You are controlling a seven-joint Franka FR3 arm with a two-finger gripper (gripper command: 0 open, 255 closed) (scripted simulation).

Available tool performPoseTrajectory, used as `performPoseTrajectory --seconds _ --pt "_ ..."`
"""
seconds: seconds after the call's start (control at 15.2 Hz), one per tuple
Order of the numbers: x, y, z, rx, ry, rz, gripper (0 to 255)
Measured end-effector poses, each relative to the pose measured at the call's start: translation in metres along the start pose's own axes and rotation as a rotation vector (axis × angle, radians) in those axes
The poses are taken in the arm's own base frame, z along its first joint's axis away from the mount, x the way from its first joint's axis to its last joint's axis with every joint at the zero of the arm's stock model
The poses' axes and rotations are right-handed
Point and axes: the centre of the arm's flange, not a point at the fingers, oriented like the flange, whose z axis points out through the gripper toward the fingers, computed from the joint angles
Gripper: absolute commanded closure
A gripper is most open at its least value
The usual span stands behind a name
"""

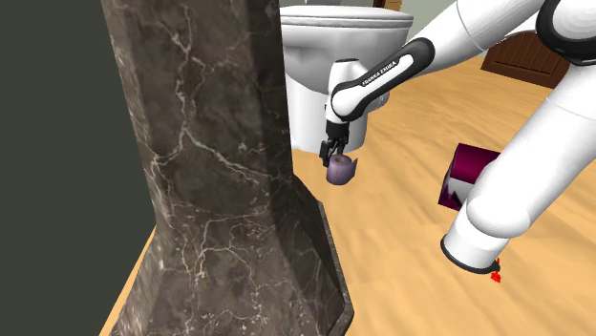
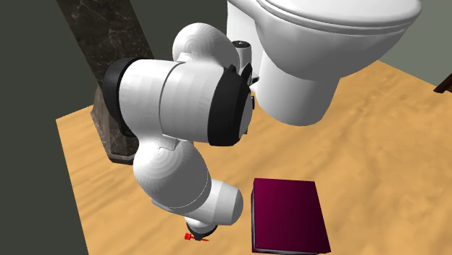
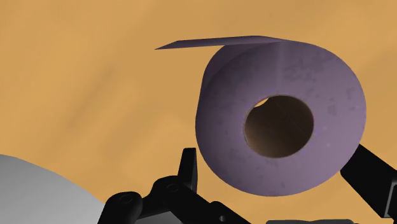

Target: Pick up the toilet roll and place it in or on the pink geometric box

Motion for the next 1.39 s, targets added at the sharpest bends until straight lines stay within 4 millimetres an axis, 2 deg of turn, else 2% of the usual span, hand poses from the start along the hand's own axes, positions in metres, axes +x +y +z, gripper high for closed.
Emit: performPoseTrajectory --seconds 0.13,0.2,0.86,1.39 --pt "0.0 0.0 0.0 0.0 0.0 0.0 0" --pt "0.0 0.0 0.0 0.0 0.0 0.0 255" --pt "0.0 0.0 0.0 0.0 0.001 0.0 255" --pt "0.002 0.0 -0.037 0.0 0.0 0.0 255"
